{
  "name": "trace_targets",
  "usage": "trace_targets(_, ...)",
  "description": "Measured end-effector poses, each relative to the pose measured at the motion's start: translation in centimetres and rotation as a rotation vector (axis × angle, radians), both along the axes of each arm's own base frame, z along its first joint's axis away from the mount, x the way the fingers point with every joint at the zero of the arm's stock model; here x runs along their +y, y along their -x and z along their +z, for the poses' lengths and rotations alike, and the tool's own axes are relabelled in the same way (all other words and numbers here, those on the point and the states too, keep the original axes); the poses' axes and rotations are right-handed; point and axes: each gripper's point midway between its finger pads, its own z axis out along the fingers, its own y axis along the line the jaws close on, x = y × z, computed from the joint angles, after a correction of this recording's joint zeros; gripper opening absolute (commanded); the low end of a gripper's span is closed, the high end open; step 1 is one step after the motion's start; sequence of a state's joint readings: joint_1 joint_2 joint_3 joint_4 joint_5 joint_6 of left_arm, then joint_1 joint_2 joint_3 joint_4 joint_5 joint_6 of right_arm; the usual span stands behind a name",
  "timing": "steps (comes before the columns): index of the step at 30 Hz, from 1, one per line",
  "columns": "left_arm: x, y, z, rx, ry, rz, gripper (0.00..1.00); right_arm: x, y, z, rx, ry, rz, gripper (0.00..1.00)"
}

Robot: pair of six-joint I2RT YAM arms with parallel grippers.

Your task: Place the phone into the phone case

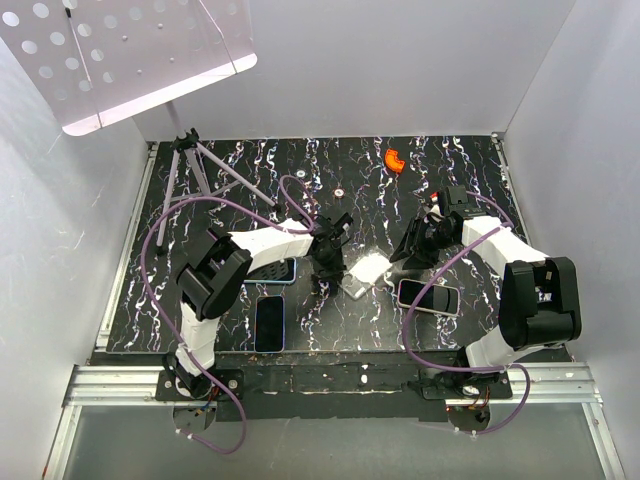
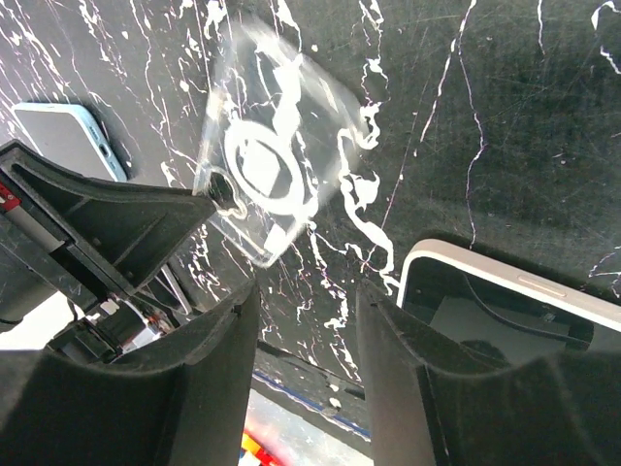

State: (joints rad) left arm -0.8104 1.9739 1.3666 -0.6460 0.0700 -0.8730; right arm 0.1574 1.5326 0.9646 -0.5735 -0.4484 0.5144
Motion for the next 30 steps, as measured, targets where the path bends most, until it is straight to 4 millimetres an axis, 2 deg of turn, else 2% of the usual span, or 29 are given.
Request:
trace_targets(1,0.1,0.0,-0.1,-0.004,-0.008,-0.002,0.0,0.0,0.0,0.0,-0.001,0.001,0.001,0.52)
trace_targets(9,1.3,-0.4,-0.2,-0.057,-0.083,-0.057,0.0,-0.1,0.0,-0.1,-0.011,0.006,0.017,0.51)
trace_targets(16,4.4,-0.4,0.2,-0.105,-0.222,-0.141,0.0,-0.1,0.1,-0.1,-0.011,0.008,0.022,0.51)
trace_targets(20,5.8,-0.2,0.9,-0.141,-0.265,-0.212,0.0,-0.2,0.2,-0.1,-0.012,0.01,0.028,0.51)
trace_targets(24,7.1,0.3,2.6,-0.186,-0.281,-0.293,0.0,-0.2,0.2,-0.1,-0.016,0.011,0.035,0.51)
trace_targets(27,7.4,0.3,3.6,-0.22,-0.281,-0.342,0.0,-0.2,0.2,-0.1,-0.016,0.011,0.036,0.51)
trace_targets(30,7.3,0.5,3.8,-0.236,-0.288,-0.389,0.0,-0.1,0.2,-0.3,-0.011,0.01,0.037,0.52)
